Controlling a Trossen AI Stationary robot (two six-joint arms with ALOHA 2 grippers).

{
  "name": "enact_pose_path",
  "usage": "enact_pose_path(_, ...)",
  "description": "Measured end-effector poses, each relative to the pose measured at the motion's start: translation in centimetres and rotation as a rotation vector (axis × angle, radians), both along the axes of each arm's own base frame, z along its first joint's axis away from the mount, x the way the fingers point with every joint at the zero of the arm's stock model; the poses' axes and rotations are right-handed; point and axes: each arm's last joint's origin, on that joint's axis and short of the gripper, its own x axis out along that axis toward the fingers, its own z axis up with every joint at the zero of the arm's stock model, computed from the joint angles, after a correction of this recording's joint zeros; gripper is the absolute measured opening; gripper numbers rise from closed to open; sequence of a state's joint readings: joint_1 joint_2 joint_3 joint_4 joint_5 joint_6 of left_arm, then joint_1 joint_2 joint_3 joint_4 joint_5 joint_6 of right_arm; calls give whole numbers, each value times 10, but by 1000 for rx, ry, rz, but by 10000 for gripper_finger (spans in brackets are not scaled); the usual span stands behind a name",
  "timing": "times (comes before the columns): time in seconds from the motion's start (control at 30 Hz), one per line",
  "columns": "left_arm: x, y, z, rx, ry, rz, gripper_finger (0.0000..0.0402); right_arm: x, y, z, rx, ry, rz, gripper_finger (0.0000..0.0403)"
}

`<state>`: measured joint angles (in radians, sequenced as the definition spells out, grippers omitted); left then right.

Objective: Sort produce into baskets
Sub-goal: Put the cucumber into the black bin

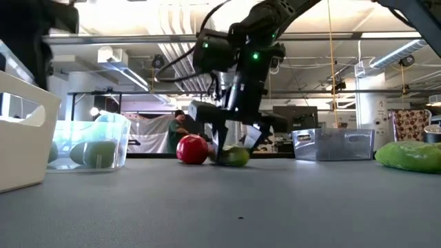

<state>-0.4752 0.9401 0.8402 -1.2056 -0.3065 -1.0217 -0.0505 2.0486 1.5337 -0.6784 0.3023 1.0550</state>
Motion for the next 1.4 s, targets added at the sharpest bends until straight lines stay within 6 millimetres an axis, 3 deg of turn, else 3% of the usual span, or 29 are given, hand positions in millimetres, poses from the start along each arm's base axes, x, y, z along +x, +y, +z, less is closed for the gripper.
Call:
enact_pose_path(0.17,-8,10,44,82,-326,46,329,-3,-3,2,-3,17,-38,171)
enact_pose_path(0.27,-7,12,60,103,-509,37,326,-16,-10,28,-3,35,-49,147)
enact_pose_path(0.37,-1,11,68,89,-643,16,325,-49,-25,77,-61,75,-127,147)
enact_pose_path(0.47,8,11,71,116,-697,8,325,-93,-52,121,-175,91,-325,147)
enact_pose_path(0.57,18,18,70,185,-682,17,325,-132,-87,136,-202,39,-556,147)
enact_pose_path(0.67,28,30,70,221,-673,72,325,-162,-119,120,-107,12,-781,147)
enact_pose_path(0.77,34,40,74,210,-705,84,325,-174,-139,98,-76,-86,-950,147)
enact_pose_path(1.03,34,53,76,191,-714,92,325,-203,-158,49,-15,-154,-1450,147)
enact_pose_path(1.17,33,53,77,172,-726,111,325,-211,-176,33,-8,-199,-1479,158)
enact_pose_path(1.4,27,54,75,150,-703,137,325,-215,-194,32,13,-291,-1509,202)
